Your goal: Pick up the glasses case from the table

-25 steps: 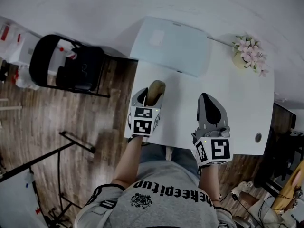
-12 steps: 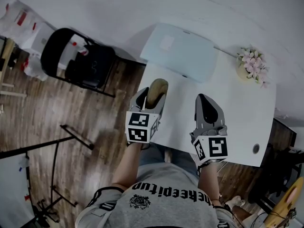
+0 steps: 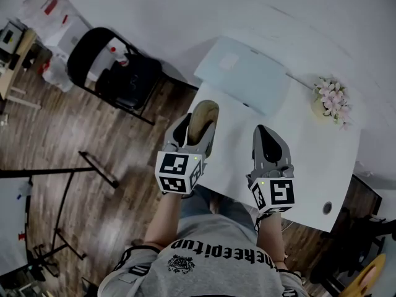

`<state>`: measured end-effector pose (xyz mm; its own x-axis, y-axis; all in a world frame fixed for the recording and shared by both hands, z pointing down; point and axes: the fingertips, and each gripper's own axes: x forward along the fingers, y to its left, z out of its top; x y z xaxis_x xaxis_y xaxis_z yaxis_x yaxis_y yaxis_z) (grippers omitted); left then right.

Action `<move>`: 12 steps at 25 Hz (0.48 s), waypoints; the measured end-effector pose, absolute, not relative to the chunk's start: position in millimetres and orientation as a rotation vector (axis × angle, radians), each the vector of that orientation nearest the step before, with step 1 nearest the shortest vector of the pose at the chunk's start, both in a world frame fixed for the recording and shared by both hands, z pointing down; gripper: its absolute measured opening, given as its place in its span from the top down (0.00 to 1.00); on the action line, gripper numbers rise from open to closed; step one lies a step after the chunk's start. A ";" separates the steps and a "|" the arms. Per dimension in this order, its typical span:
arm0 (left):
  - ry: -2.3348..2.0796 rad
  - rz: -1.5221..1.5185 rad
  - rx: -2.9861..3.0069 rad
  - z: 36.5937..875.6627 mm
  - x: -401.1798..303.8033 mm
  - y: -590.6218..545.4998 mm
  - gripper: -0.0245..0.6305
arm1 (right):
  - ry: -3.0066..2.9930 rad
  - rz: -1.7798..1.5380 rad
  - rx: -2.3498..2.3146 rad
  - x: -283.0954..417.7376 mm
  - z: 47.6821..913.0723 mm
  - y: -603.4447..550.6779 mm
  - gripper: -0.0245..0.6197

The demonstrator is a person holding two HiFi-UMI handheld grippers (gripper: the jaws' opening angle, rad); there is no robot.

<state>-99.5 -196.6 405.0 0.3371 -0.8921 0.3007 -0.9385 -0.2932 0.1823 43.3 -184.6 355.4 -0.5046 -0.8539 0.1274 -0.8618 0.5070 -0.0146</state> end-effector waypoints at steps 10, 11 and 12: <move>-1.772 0.075 2.270 370.1 -105.2 -171.4 0.55 | -2.713 0.073 1.394 39.8 342.7 -175.3 0.96; -1.786 0.063 2.268 367.0 -105.6 -168.6 0.55 | -2.721 0.068 1.384 39.6 341.5 -174.1 0.95; -1.800 0.052 2.266 364.0 -106.0 -165.7 0.55 | -2.728 0.064 1.374 39.5 340.3 -172.8 0.95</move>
<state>-106.0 -165.7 364.0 0.2374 -0.9547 0.1796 -0.9634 -0.2076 0.1697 39.5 -172.8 340.3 -0.5926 -0.7997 0.0962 -0.8034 0.5955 0.0013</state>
